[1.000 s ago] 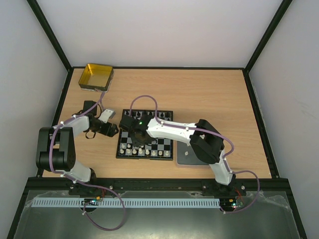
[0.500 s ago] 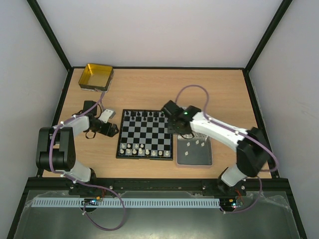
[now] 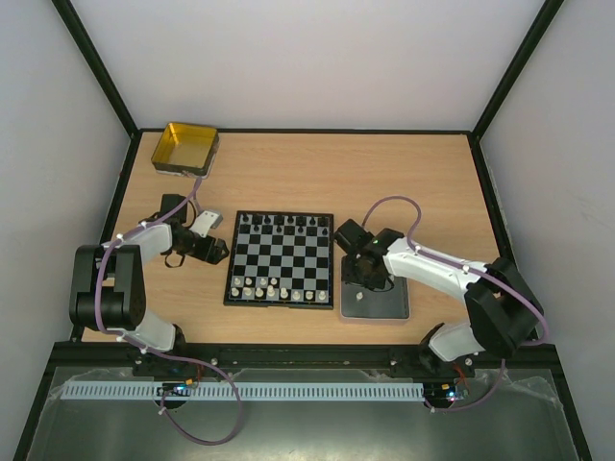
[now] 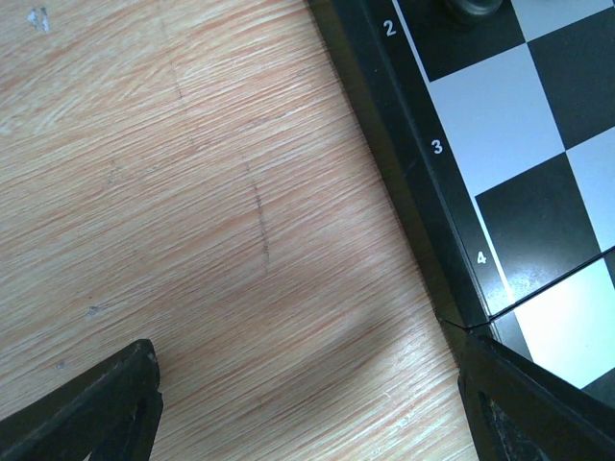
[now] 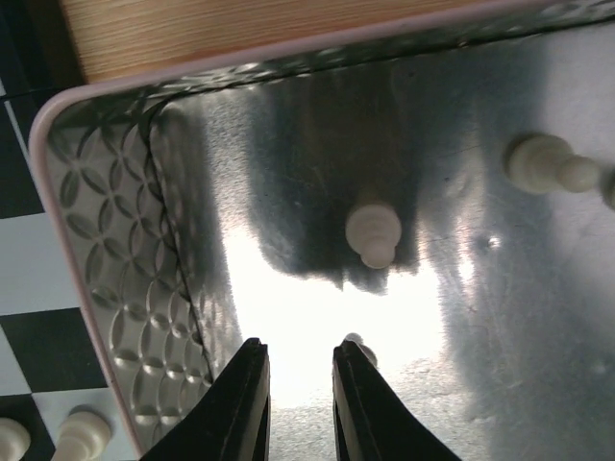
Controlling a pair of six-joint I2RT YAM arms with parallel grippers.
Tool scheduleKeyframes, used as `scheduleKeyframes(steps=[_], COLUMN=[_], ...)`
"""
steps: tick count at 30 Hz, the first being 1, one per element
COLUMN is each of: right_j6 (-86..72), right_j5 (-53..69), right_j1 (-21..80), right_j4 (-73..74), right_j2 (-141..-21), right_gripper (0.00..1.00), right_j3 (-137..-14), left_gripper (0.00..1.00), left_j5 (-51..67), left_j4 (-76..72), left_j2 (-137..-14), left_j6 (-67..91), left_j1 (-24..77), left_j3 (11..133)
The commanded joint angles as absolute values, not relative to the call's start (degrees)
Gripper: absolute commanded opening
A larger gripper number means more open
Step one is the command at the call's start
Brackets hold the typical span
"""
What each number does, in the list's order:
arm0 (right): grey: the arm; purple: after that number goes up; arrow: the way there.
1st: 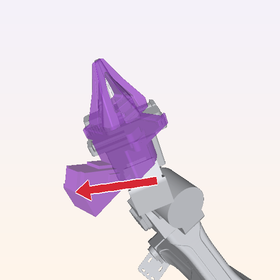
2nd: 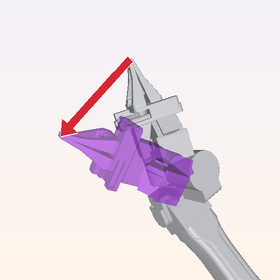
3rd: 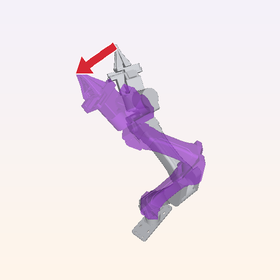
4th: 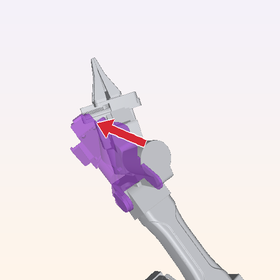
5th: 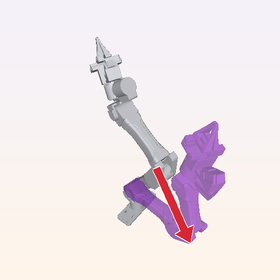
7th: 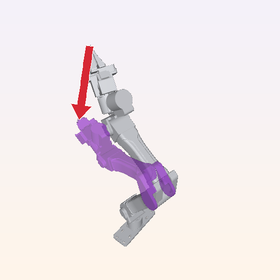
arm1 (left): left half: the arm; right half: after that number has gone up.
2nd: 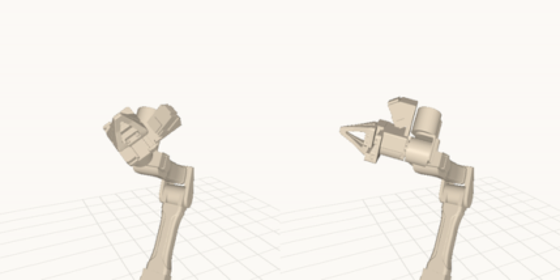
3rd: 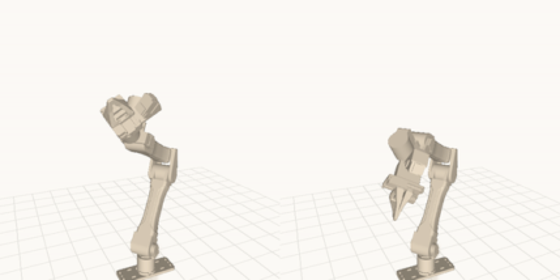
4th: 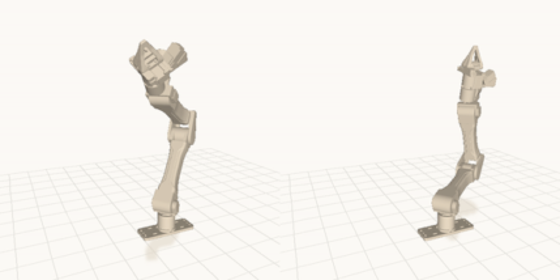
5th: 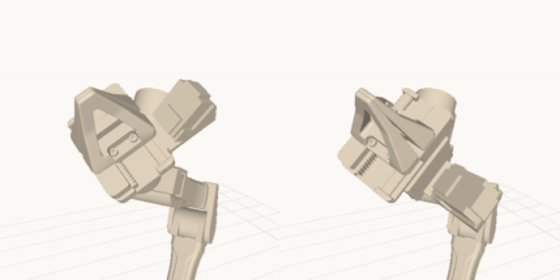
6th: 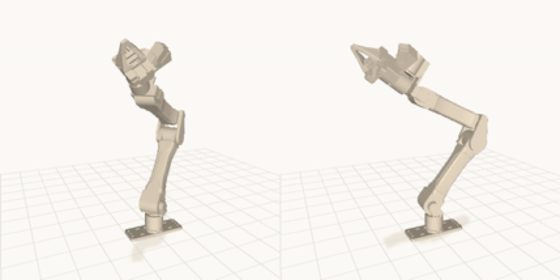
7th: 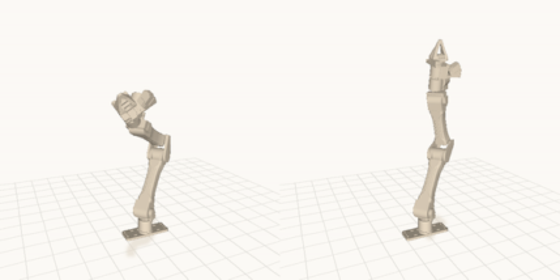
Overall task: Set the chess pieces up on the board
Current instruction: Pick up the chess piece from the storage box.
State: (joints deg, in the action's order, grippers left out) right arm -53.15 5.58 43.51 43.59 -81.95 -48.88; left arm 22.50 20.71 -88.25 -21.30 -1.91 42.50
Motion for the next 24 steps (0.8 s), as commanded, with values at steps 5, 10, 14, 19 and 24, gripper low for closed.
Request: scheduleKeyframes(steps=[5, 10, 14, 19, 24], right_j6=[-55.1, -54.9, -53.5, -51.5, -50.6], right_j5=[8.7, 7.9, 7.8, 8.6, 12.0], right_j1=[43.3, 43.1, 42.7, 41.9, 40.6], right_j4=[42.2, 44.9, 47.1, 49.7, 48.9], right_j2=[-80.1, -78.9, -79.4, -80.8, -81.5], right_gripper=[0.18, 0.18, 0.18, 0.18, 0.18], right_j3=[-46.6, -46.4, -48.5, -49.8, -48.7], left_gripper=[0.84, 0.84, 0.84, 0.84, 0.84], left_j5=[23.2, 23.4, 23.5, 23.5, 23.6], left_j4=[22.7, 22.8, 22.8, 22.8, 22.8], left_j2=[-89.4, -89.5, -89.5, -89.4, -89.3], left_j6=[-21.5, -21.7, -21.7, -21.7, -21.7], left_j1=[-2.0, -2.0, -2.0, -2.0, -2.0], left_j3=[43.4, 43.5, 43.5, 43.4, 43.4])
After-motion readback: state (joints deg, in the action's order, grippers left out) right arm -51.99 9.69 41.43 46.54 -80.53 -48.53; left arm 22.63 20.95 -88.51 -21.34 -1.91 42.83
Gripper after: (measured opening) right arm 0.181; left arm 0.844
